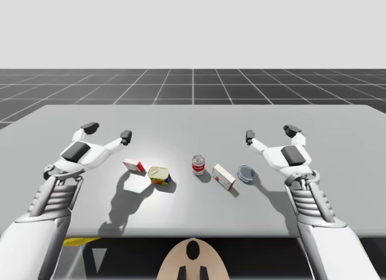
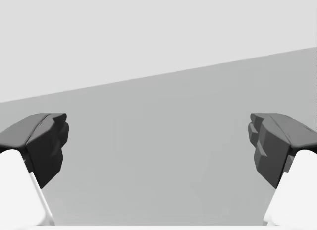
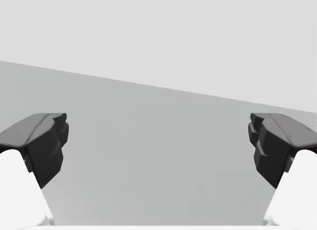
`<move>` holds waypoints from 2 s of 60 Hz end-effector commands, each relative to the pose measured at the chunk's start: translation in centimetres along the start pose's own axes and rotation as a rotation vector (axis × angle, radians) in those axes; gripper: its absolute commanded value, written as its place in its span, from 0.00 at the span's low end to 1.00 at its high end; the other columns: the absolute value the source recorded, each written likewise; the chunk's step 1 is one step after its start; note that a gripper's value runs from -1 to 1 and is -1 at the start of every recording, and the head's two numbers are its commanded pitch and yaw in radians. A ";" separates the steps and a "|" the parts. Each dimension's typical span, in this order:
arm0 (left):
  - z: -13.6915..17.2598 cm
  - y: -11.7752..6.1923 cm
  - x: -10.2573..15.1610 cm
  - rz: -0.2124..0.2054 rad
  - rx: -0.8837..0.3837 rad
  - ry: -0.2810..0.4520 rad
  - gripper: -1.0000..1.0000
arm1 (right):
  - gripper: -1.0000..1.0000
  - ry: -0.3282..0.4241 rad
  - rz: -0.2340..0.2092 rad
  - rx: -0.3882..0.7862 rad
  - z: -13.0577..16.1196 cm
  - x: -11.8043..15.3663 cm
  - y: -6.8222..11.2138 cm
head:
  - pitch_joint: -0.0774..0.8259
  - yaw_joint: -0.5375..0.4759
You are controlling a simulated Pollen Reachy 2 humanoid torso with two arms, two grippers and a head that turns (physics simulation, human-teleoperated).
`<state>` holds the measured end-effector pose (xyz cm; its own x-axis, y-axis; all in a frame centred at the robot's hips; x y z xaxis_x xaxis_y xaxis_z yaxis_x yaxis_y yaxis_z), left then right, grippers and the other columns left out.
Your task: Lift the tuna fish can off the table.
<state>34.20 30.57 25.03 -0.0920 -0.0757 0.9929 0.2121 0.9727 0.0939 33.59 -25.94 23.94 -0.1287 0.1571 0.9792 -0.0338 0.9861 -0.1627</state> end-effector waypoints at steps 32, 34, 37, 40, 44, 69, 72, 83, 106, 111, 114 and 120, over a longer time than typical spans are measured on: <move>0.3 -0.2 0.4 0.012 -0.004 -0.007 0.00 | 0.00 0.027 -0.054 0.105 3.3 2.4 0.3 | 0.86 0.19; 0.3 -0.2 0.4 0.012 -0.004 -0.007 0.00 | 0.00 0.020 -0.037 0.111 3.7 2.5 0.4 | 0.86 0.19; 0.2 -0.2 0.4 0.012 -0.006 -0.006 0.00 | 0.00 0.010 -0.023 0.148 4.8 2.5 0.6 | 0.86 0.19; 0.2 -0.3 0.4 0.012 -0.007 -0.006 0.00 | 0.00 -0.024 -0.080 0.163 5.6 2.2 1.0 | 0.86 0.19; 0.2 -0.3 0.3 0.011 -0.007 -0.004 0.00 | 0.00 0.005 -0.031 0.207 6.8 2.0 0.8 | 0.86 0.19; 0.1 -0.5 0.1 0.007 -0.008 0.001 0.00 | 0.00 0.264 -0.022 0.380 12.6 -5.1 1.2 | 0.88 0.20; 0.1 -0.5 0.1 0.006 -0.008 0.000 0.00 | 0.00 0.287 -0.023 0.386 12.7 -5.7 1.2 | 0.88 0.20; 0.1 -0.6 0.1 0.006 -0.007 0.000 0.00 | 0.00 0.356 -0.066 0.397 11.9 -7.3 0.8 | 0.88 0.20; 0.2 -0.6 0.1 0.006 -0.004 0.000 0.00 | 0.00 0.466 -0.195 0.426 7.9 -9.5 -0.1 | 0.89 0.21; 0.2 -0.6 0.1 0.006 -0.004 0.001 0.00 | 0.00 0.465 -0.194 0.415 6.7 -9.8 -0.2 | 0.89 0.21; 0.2 -0.6 0.1 0.006 -0.003 0.001 0.00 | 0.00 0.466 -0.197 0.416 6.1 -9.9 -0.2 | 0.89 0.21; 0.2 -0.6 0.1 0.006 -0.002 0.001 0.00 | 0.00 0.467 -0.195 0.419 5.3 -9.9 -0.1 | 0.89 0.21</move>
<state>33.91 30.03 25.06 -0.0898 -0.0696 0.9935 0.2163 0.9724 0.0877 28.18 -27.95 13.95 0.3411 0.0858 0.9361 -0.4104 0.9095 0.0662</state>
